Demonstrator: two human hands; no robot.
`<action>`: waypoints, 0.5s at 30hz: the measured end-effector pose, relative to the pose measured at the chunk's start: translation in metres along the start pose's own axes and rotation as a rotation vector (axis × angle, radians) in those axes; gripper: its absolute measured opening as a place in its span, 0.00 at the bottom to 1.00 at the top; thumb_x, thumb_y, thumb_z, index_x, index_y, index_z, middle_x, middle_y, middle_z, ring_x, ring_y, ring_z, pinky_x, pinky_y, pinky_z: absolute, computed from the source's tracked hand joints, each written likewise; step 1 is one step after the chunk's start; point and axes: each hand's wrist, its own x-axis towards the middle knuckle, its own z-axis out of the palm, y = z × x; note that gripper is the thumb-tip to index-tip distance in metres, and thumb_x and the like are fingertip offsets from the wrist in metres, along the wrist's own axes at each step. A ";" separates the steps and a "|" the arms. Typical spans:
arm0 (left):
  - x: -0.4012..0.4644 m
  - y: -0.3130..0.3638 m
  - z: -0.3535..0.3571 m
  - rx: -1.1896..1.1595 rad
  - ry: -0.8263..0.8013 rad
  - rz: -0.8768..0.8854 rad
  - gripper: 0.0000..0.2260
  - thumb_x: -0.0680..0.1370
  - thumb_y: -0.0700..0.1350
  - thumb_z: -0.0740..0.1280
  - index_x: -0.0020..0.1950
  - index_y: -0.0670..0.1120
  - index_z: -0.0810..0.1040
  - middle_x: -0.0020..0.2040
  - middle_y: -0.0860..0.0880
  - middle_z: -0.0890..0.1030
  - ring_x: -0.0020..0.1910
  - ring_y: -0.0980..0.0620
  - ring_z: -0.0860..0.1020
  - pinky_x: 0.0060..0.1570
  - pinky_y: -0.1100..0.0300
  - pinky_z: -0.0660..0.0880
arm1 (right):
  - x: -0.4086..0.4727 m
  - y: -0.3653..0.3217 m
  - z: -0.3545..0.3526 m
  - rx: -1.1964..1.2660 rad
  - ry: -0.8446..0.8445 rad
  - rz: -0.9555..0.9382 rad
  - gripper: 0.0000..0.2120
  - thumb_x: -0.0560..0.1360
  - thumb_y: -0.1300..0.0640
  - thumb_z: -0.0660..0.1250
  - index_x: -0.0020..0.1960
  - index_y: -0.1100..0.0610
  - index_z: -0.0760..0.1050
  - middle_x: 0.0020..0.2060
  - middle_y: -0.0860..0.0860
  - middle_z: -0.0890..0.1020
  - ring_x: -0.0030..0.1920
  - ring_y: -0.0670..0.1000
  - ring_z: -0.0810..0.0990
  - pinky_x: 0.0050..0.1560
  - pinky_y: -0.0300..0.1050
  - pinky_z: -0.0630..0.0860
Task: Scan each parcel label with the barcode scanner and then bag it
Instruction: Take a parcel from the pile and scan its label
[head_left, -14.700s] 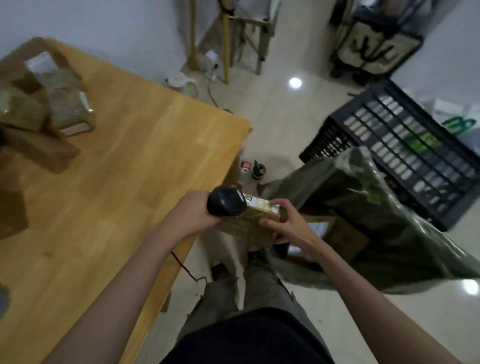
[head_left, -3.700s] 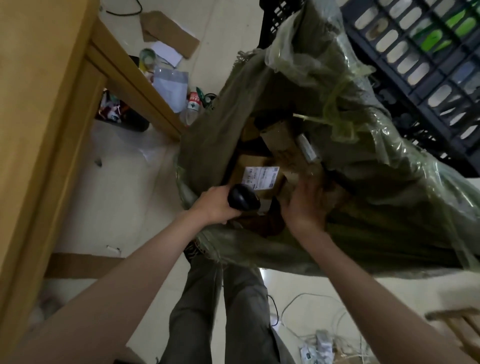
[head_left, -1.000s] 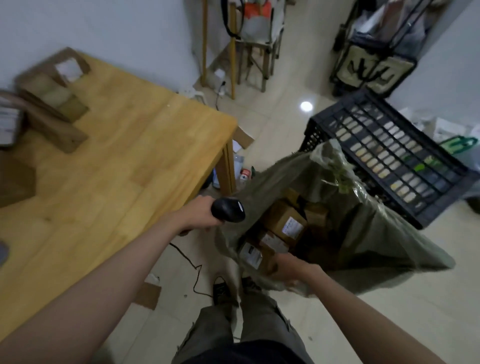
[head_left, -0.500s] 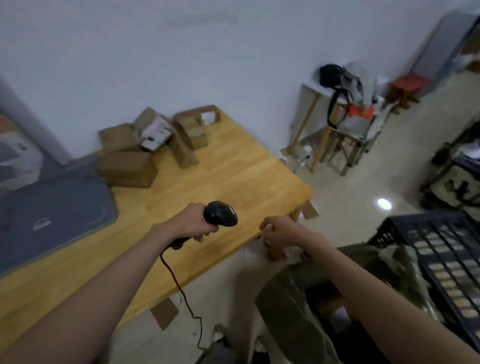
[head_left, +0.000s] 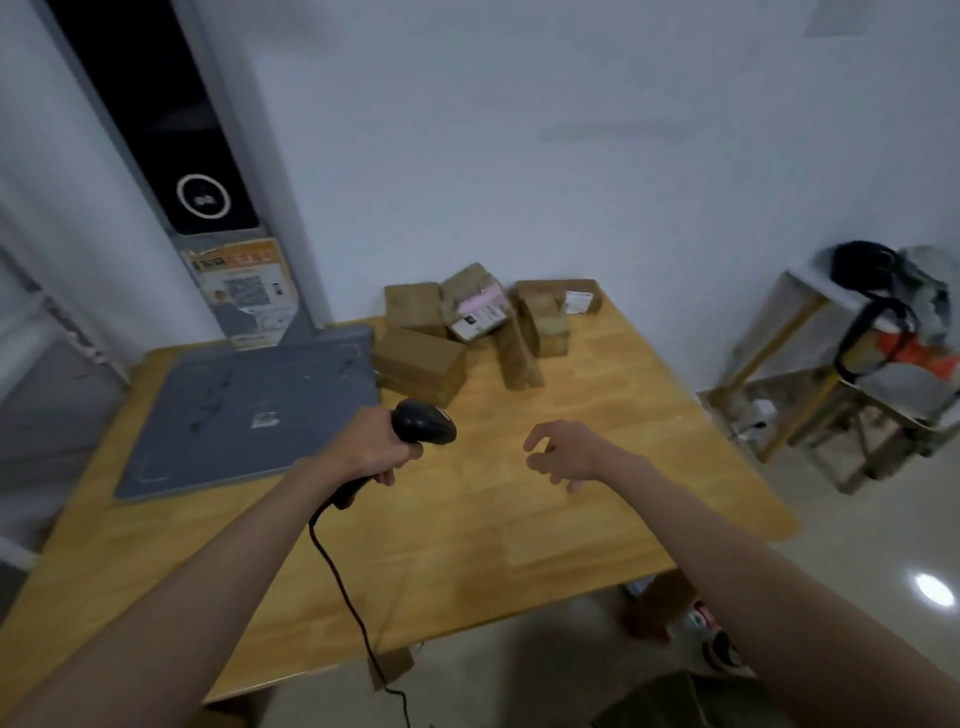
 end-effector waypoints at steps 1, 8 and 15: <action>0.002 -0.005 -0.006 -0.006 0.018 -0.019 0.08 0.73 0.41 0.71 0.36 0.39 0.78 0.30 0.41 0.82 0.29 0.46 0.83 0.34 0.57 0.79 | 0.008 -0.008 0.000 -0.008 -0.009 -0.014 0.14 0.81 0.54 0.64 0.65 0.52 0.74 0.56 0.56 0.79 0.45 0.51 0.83 0.38 0.46 0.83; 0.023 -0.028 -0.035 -0.062 0.095 -0.117 0.07 0.73 0.40 0.70 0.38 0.38 0.79 0.25 0.45 0.81 0.28 0.48 0.82 0.36 0.56 0.80 | 0.073 -0.054 0.000 -0.050 -0.074 -0.059 0.10 0.80 0.54 0.65 0.61 0.52 0.75 0.53 0.56 0.81 0.44 0.51 0.82 0.42 0.47 0.83; 0.076 -0.046 -0.043 -0.089 0.121 -0.224 0.07 0.73 0.42 0.69 0.39 0.39 0.79 0.27 0.43 0.82 0.29 0.47 0.83 0.33 0.59 0.79 | 0.160 -0.068 -0.003 -0.158 -0.066 -0.108 0.14 0.78 0.50 0.67 0.63 0.51 0.75 0.59 0.55 0.78 0.51 0.57 0.83 0.49 0.51 0.82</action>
